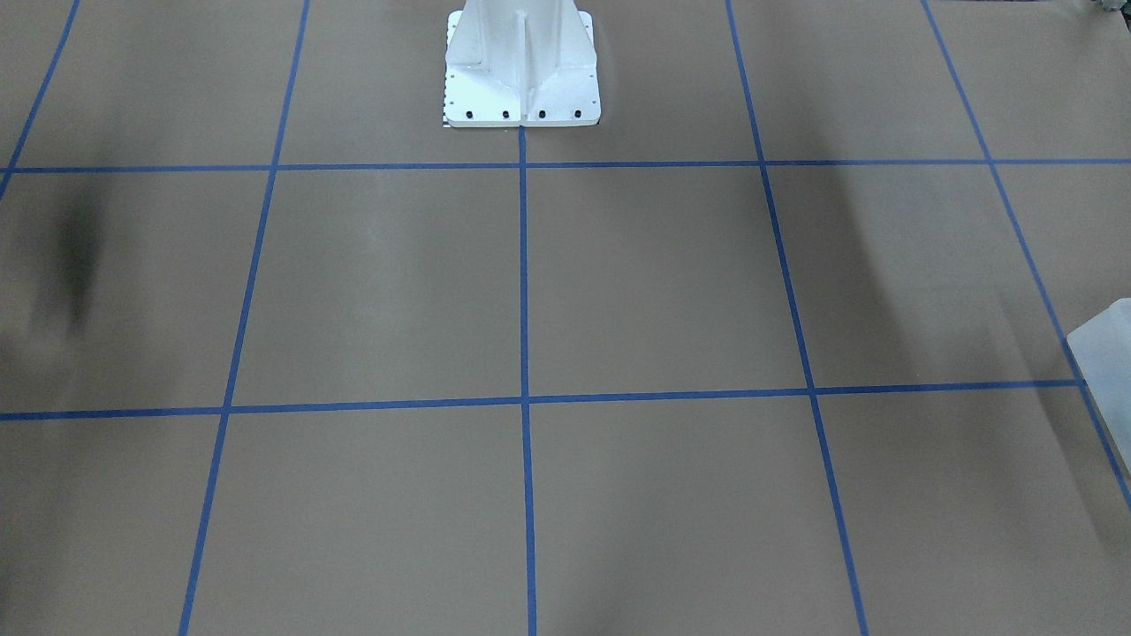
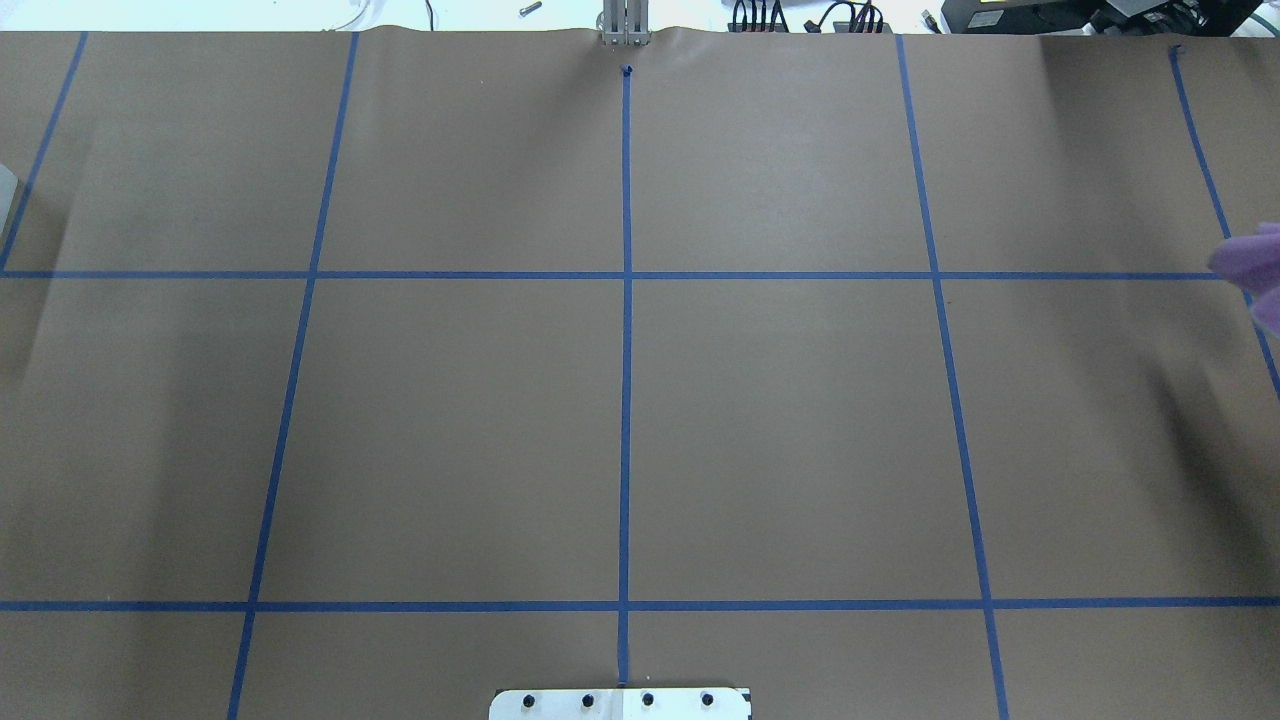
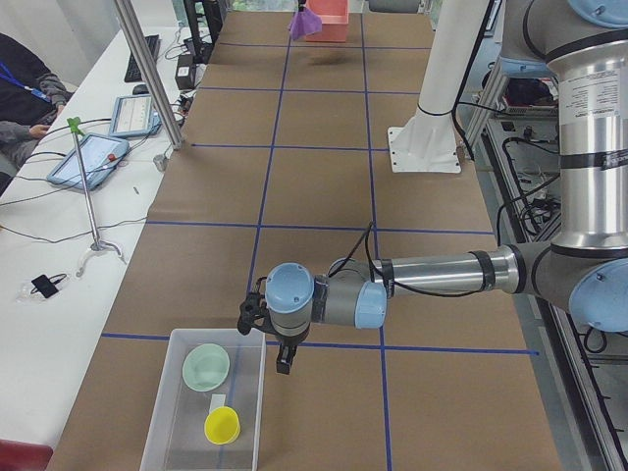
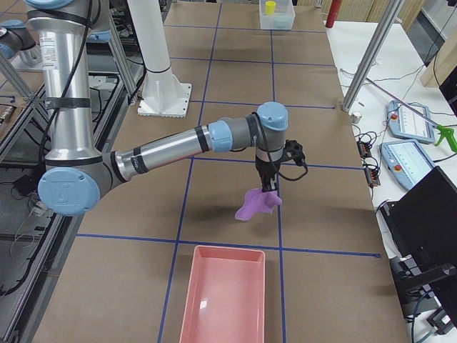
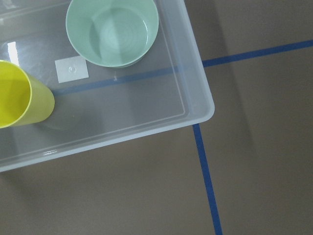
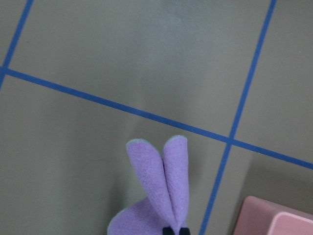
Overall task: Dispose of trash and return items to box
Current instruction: 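Lift the cloth with the right gripper and drop it into the pink bin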
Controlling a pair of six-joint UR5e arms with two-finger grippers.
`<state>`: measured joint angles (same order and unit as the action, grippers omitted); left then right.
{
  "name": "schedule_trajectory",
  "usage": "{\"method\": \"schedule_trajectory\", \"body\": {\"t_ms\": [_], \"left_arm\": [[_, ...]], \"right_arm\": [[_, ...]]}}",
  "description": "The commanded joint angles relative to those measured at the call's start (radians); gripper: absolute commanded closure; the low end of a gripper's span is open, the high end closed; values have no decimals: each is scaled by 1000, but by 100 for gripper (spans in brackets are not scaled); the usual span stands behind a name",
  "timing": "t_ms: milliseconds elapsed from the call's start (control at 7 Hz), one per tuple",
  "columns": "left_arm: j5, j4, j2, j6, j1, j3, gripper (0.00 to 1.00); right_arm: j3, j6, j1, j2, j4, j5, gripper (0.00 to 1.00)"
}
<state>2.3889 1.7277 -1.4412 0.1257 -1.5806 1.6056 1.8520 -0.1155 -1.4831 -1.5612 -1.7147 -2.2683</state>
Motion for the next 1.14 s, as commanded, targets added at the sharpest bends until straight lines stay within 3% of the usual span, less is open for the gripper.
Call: {"method": "schedule_trajectory", "body": {"t_ms": [0, 286, 429, 714, 1000], "left_arm": [[3, -30, -8, 0, -1, 8, 1], [3, -25, -8, 0, 1, 8, 1], [3, -25, -7, 0, -1, 8, 1], [3, -25, -7, 0, 1, 8, 1], [4, -34, -4, 0, -1, 4, 1]], "right_arm": [[-109, -246, -239, -43, -73, -11, 100], [-232, -406, -322, -78, -66, 54, 100], [-266, -395, -321, -124, -25, 68, 100], [-425, -344, -309, -116, 126, 62, 100], [-435, -207, -260, -109, 158, 56, 100]]}}
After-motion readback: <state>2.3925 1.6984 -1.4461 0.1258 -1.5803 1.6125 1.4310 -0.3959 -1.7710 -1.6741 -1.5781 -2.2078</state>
